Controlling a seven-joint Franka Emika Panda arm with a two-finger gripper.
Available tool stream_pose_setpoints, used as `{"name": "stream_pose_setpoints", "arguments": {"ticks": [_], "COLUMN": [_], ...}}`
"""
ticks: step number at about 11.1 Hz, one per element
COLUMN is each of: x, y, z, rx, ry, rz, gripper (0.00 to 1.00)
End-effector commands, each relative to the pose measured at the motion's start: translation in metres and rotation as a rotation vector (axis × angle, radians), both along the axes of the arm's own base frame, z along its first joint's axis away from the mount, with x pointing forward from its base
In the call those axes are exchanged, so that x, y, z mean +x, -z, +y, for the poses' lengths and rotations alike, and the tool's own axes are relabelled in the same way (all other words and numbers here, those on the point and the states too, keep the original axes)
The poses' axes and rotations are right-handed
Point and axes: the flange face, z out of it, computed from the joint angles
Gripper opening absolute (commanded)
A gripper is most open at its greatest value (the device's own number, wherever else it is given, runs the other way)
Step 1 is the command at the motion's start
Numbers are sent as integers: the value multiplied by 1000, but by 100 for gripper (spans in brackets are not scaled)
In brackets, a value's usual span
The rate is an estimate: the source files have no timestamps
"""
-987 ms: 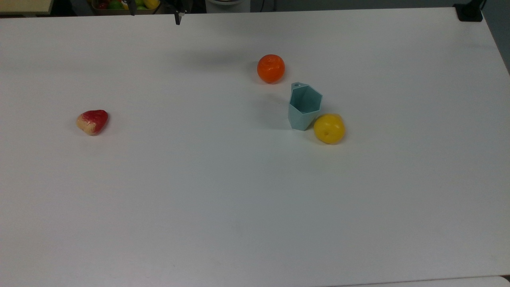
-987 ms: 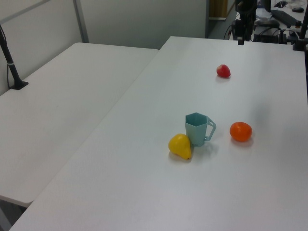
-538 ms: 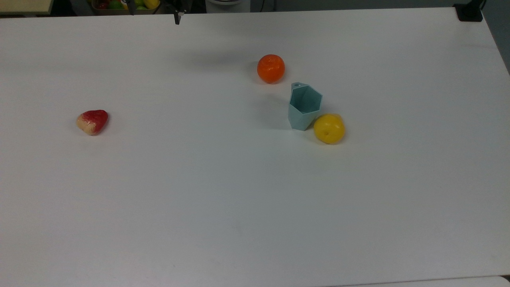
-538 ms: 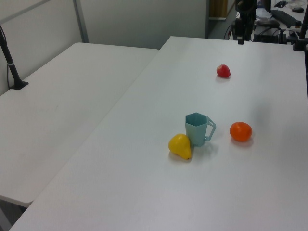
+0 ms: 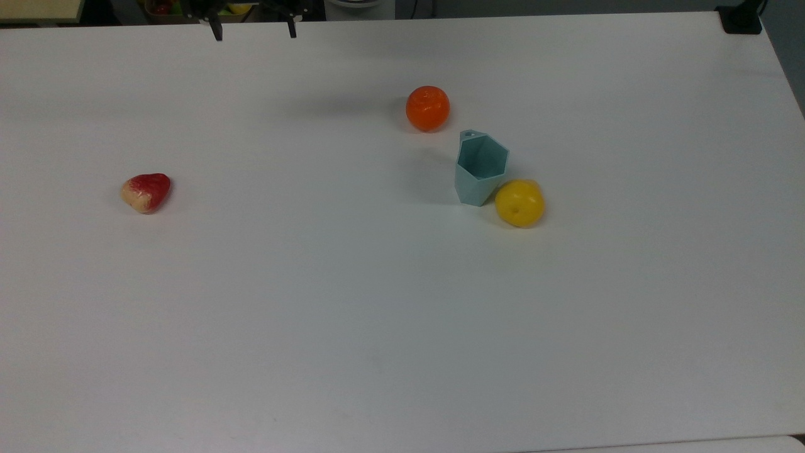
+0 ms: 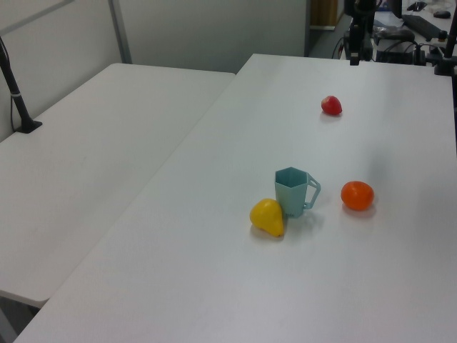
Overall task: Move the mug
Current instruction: 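Move the open gripper down toward the teal mug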
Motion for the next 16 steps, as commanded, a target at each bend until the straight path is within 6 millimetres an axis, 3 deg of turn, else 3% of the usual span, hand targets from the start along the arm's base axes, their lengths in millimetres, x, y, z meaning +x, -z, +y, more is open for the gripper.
{"name": "stream_pose_setpoints", "arguments": {"ticks": [1,3,5,7,10,13,15,16], "x": [11,17,22,27,15,2,1,-2], "y": [6,31,64,101,136,156,163,173], "z": [55,102,163,199,229,258,263,275], "rx": [26,20,12,18,14,9,7,2], "ry": [-160,-92,-129,-156,-208,-197,-204,-212], "rz": [30,59,79,33,49,49,58,76], "gripper": [100,100,100,96,96,96,93,91]}}
